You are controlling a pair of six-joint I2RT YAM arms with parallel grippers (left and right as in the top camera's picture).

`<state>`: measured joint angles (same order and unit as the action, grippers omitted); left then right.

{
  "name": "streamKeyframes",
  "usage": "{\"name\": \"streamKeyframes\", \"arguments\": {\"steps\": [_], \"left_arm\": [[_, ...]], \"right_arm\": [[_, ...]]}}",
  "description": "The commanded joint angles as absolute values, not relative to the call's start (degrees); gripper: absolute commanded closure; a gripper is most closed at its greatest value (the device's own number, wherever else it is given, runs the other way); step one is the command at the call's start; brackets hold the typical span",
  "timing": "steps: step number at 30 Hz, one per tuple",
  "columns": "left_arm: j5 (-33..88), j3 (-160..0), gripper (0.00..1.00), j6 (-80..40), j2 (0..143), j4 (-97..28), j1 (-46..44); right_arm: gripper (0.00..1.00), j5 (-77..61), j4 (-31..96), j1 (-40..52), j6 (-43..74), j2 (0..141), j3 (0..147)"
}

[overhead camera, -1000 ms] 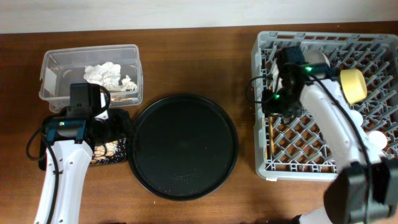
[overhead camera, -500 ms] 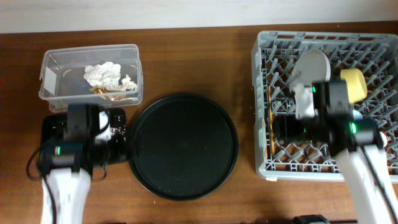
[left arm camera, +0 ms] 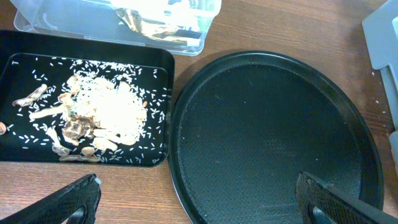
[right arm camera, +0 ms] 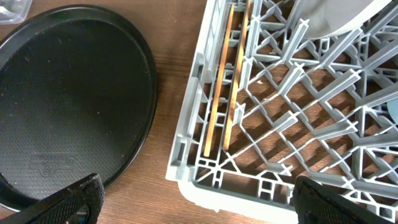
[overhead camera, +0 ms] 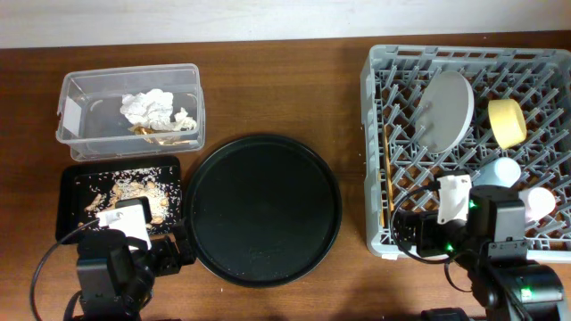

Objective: Sort waste into correct bins and load items into the dishwasher rack

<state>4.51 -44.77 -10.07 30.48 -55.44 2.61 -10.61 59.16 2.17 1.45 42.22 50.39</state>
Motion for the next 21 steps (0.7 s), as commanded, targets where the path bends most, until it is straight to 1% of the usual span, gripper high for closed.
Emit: {"name": "streamKeyframes", "arguments": {"steps": [1, 4, 6, 7, 9, 11, 12, 13, 16, 19, 20, 21], "left_arm": [[4.7, -44.3, 0.01, -9.3, 30.2, -55.4, 2.6], [4.7, -44.3, 0.01, -9.3, 30.2, -55.4, 2.6], [4.7, -44.3, 0.01, -9.3, 30.2, -55.4, 2.6], [4.7, -44.3, 0.01, -9.3, 30.2, -55.4, 2.6], [4.7, -44.3, 0.01, -9.3, 30.2, -55.4, 2.6], [4.7, -44.3, 0.01, -9.3, 30.2, -55.4, 2.6], [4.7, -44.3, 0.01, -9.3, 30.2, -55.4, 2.6], [4.7, -44.3, 0.01, -9.4, 30.2, -55.4, 2.6], [4.7, -44.3, 0.01, -9.3, 30.2, -55.4, 2.6], [4.7, -44.3, 0.01, -9.3, 30.2, -55.4, 2.6], [4.7, -44.3, 0.01, -9.3, 30.2, -55.4, 2.6], [4.7, -44.3, 0.01, -9.3, 30.2, -55.4, 2.6]], "right_arm": [[0.02, -10.1, 59.2, 1.8, 1.5, 42.5, 49.7], [0.02, -7.7, 59.1, 1.8, 1.5, 40.4, 49.5], [0.02, -6.2, 59.1, 1.8, 1.5, 36.3, 47.6], [0.02, -6.2, 59.1, 1.8, 1.5, 33.6, 45.7], [0.02, -5.3, 56.9, 1.8, 1.5, 23.2, 36.8], [0.02, -5.6, 47.4, 1.8, 1.5, 14.2, 27.7], [0.02, -5.5, 37.9, 1.8, 1.5, 7.8, 21.0], [0.02, -5.5, 33.0, 1.8, 1.5, 5.4, 17.7], [0.02, -5.5, 17.3, 1.8, 1.5, 0.3, 8.6], [0.02, -2.5, -0.4, 1.8, 1.5, 0.2, 1.3], [0.02, -1.1, -2.8, 1.8, 1.5, 0.2, 0.4], [0.02, 0.2, -1.7, 1.8, 1.5, 0.2, 0.3]]}}
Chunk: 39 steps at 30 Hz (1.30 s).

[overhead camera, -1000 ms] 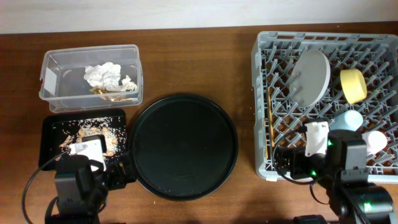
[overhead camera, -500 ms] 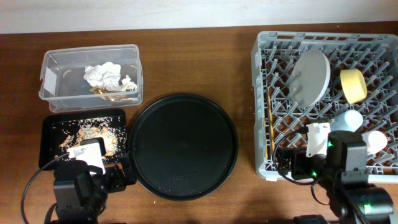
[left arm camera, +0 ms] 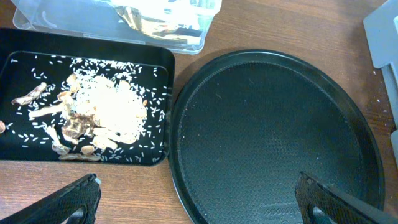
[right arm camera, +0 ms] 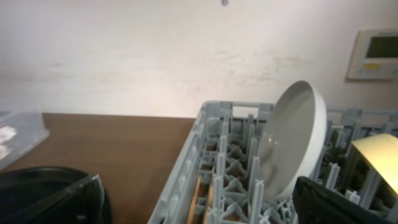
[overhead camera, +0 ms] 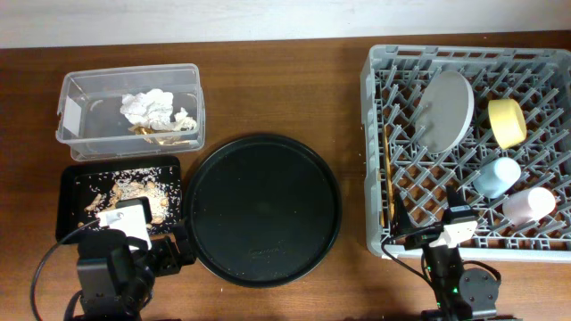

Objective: Sort waste into correct bins and load items into the dishwasher rack

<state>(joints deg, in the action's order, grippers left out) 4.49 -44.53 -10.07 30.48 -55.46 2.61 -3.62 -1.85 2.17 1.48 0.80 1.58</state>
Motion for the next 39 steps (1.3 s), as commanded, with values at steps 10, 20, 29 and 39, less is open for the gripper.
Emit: {"name": "streamKeyframes", "arguments": {"steps": [10, 20, 29, 39], "left_arm": [[4.7, -44.3, 0.01, -9.3, 30.2, -55.4, 2.6], [4.7, -44.3, 0.01, -9.4, 30.2, -55.4, 2.6], [-0.8, -34.1, 0.01, -9.3, 21.5, -48.6, -2.4], [0.5, -1.7, 0.01, 1.0, 0.5, 0.3, -3.3]], "right_arm": [[0.02, 0.3, 4.6, 1.8, 1.5, 0.2, 0.3], [0.01, 0.3, 4.6, 1.8, 1.5, 0.2, 0.3], [0.01, 0.3, 4.6, 1.8, 1.5, 0.2, 0.3], [0.02, 0.3, 4.6, 1.8, 1.5, 0.2, 0.3]]}}
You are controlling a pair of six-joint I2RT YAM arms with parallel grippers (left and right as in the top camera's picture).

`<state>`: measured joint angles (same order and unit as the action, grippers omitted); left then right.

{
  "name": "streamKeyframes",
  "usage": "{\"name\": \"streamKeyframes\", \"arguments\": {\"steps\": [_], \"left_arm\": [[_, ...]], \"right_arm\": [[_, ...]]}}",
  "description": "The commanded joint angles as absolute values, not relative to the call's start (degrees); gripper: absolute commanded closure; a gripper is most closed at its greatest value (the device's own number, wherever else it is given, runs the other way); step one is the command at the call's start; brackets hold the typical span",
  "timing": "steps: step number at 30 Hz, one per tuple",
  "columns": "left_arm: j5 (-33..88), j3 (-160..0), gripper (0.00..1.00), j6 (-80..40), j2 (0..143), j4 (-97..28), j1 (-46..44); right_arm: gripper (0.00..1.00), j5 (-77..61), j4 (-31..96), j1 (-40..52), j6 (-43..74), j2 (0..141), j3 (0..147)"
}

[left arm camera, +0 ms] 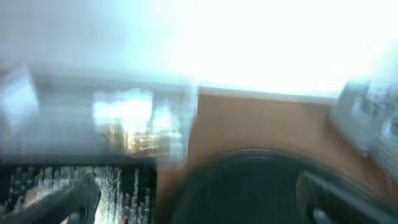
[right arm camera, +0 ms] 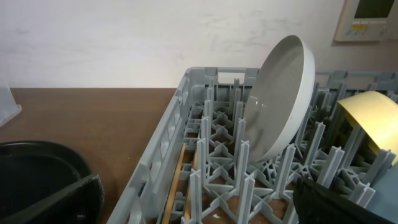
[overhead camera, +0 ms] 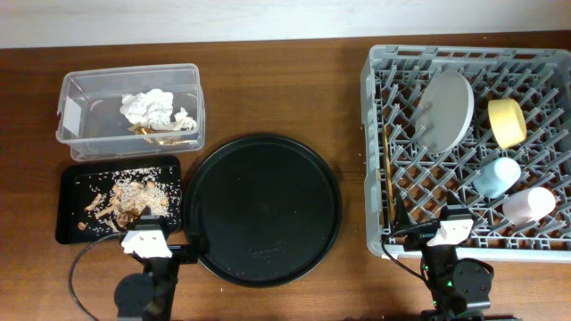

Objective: Sort waste into correct bins and load items into the dishwasher rack

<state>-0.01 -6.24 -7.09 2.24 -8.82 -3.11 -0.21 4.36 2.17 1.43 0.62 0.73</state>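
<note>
The grey dishwasher rack (overhead camera: 375, 134) on the right holds a grey plate (overhead camera: 446, 107) on edge, a yellow cup (overhead camera: 506, 122), a blue cup (overhead camera: 496, 176), a pink cup (overhead camera: 528, 203) and wooden chopsticks (overhead camera: 388, 174). The clear bin (overhead camera: 71, 89) at the back left holds white tissue (overhead camera: 147, 107) and scraps. In front of it, the small black tray (overhead camera: 71, 223) carries rice and food scraps. My left gripper (left arm camera: 199, 208) is open and empty, low at the front; its view is blurred. My right gripper (right arm camera: 199, 205) is open and empty, looking level into the rack (right arm camera: 161, 149).
A large round black tray (overhead camera: 263, 209) lies bare in the middle between the small tray and the rack. Both arms are folded low at the table's front edge, the left arm (overhead camera: 147, 245) by the small tray and the right arm (overhead camera: 451, 236) by the rack's front side.
My left arm has drawn back from over the small black tray to the table's front edge, and its camera now looks level and blurred. The right gripper has hardly shifted.
At first both wrist cameras looked down, the left over the food tray and round tray, the right over the rack's front left corner. Then the right arm sat folded at the front edge, looking level at the rack. Now the left arm is folded low too.
</note>
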Motion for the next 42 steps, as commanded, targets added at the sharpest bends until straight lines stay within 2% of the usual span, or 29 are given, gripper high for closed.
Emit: {"name": "streamKeyframes", "arguments": {"steps": [1, 4, 42], "left_arm": [[2.1, -0.4, 0.01, 3.5, 0.5, 2.9, -3.3], [2.4, -0.5, 0.01, 4.8, 0.4, -4.6, -3.3], [2.5, -0.5, 0.01, 4.8, 0.3, -4.6, -3.3]], "right_arm": [[0.02, 0.3, 4.6, 1.8, 1.5, 0.2, 0.3], [0.02, 0.3, 4.6, 1.8, 1.5, 0.2, 0.3], [0.02, 0.3, 4.6, 1.8, 1.5, 0.2, 0.3]]}}
